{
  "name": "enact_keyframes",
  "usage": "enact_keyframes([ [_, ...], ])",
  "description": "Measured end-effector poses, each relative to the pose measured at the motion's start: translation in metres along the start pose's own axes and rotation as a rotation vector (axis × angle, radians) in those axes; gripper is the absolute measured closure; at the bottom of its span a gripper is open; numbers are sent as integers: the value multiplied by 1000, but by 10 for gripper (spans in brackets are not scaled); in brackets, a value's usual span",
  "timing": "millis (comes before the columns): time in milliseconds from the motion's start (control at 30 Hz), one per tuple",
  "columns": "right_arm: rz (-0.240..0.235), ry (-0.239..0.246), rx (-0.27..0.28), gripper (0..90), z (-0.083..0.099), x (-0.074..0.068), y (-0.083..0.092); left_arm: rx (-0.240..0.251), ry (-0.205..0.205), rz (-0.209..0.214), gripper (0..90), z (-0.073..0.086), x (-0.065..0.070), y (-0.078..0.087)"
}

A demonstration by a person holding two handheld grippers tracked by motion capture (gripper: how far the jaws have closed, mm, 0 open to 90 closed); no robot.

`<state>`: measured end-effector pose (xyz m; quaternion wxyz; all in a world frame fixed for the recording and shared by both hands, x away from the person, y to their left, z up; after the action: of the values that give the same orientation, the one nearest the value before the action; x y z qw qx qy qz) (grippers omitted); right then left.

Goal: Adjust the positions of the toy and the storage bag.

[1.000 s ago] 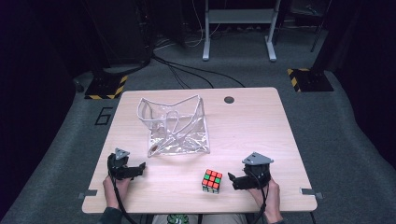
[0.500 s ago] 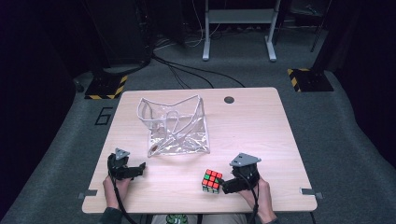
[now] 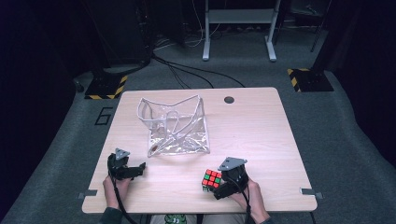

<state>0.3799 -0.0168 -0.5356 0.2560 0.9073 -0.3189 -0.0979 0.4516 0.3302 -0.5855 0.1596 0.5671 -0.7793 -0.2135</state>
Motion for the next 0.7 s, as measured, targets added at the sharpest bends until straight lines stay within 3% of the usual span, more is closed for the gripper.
enact_keyframes([
  [167, -37, 16, -34, 8, 8, -7, -12, -6, -10, 1, 64, 0, 0, 1],
  [333, -65, 29, -58, 126, 17, -11, -18, -10, -11, 2, 64, 0, 0, 1],
  [567, -47, 38, -85, 296, 26, -7, -23, -10, -11, 3, 64, 0, 0, 1],
  [700, -35, 35, -65, 303, 27, -5, -22, -11, -11, 4, 64, 0, 0, 1],
])
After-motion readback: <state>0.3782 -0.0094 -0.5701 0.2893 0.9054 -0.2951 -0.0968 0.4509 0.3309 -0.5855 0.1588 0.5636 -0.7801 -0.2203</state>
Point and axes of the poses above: each handheld gripper's, and its own axes: y roughly backward along the jaws, z roughly out of its underside, x roughly to its right, the point moved 8 cm from there along -y, roughly forward along the jaws, and after that the axes turned 12 degrees about x, right-handed, at the moved point
